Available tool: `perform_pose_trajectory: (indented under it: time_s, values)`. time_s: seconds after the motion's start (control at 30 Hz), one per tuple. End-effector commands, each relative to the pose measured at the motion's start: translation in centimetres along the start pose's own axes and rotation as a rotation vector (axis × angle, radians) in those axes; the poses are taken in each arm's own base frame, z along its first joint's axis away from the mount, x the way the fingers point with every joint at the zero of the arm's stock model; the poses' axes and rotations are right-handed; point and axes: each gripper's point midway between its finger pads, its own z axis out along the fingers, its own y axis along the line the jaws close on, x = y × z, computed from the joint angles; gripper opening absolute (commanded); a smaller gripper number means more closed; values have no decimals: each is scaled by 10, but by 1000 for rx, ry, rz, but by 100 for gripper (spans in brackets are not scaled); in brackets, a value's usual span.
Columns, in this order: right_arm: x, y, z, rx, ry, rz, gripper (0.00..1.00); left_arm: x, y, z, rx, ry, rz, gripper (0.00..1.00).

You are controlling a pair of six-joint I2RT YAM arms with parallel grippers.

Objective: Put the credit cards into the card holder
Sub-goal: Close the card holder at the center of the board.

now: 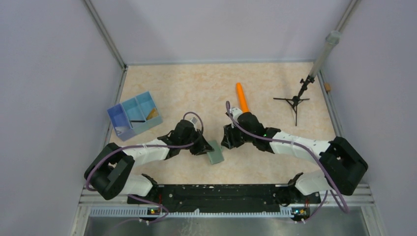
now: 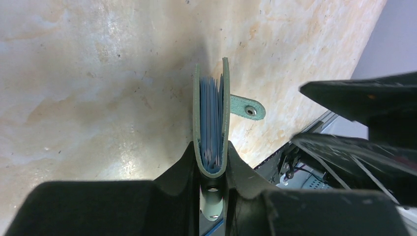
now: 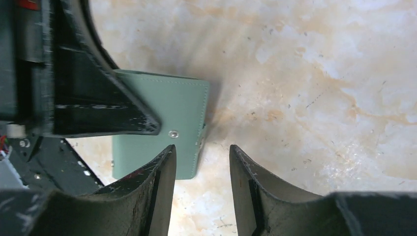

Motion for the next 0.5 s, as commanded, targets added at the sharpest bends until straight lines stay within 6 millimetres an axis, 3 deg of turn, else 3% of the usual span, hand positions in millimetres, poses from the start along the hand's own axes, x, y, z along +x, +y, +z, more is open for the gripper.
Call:
perform_pose_trajectory:
  time_s: [0.0,0.47]
  values:
    - [6,0,10,-35,41,-1,43,-9,-10,2,15,-23,29,0]
    - [11,-3,28,-72,61,17,22,-8,-10,2,14,-20,32,0]
